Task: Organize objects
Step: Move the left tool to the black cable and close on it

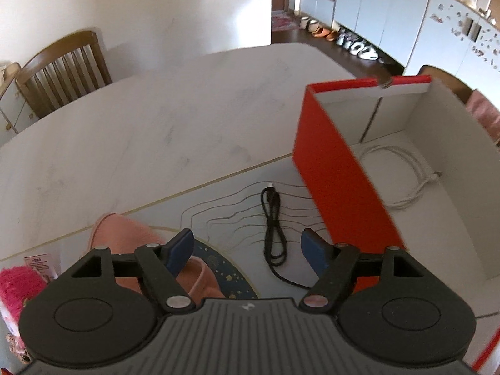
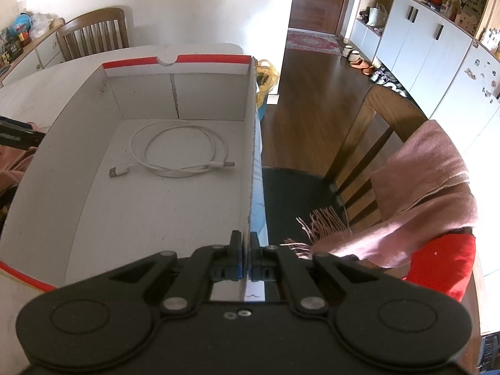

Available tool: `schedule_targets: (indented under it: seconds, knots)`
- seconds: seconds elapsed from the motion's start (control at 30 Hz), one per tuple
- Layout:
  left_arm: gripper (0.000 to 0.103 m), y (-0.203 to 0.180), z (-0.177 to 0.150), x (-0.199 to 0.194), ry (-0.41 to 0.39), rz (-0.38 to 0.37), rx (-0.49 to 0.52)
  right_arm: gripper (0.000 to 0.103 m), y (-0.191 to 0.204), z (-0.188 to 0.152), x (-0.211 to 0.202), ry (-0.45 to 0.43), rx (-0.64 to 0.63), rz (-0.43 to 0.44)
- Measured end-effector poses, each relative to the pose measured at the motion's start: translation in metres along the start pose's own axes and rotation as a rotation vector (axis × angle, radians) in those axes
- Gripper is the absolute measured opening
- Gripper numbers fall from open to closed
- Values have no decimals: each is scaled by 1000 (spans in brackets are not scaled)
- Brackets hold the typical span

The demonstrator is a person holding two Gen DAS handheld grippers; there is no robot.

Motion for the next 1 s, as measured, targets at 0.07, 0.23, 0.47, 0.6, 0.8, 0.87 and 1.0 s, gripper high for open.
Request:
schedule_targets:
  seconds: [0.07,0.23,0.47,0.6,0.8,0.87,1.0]
  knots:
    - [75,-1,2,10,13,-6,-5,3,0,-1,0,1,3,1]
    - [75,-8,5,30,19,-1,35,3,0,-2,0,8,9,4]
    - [75,-9,11,51,34,-5,26,3,-1,-1,1,20,19,4]
    - [68,-8,12,58,46,-33,14,3,-1,-1,2,22,23,4]
    - [41,-16,12,63,59,-88,27,3,-1,-1,2,23,21,1]
    - [37,-18,13,63,55,-89,30,3,-1,-1,1,24,21,1]
    - [24,-20,15,64,57,-95,33,3,-1,-1,1,25,19,0]
Point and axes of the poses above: each gripper's, at about its wrist camera, not at the fingertips, and x roughly the way its jaws point, y to its left, z to its top, the point moved 3 cm from there along x, roughly the way its jaws point, and after that the axes turned 4 degrees about z, right-handed, at the moved point
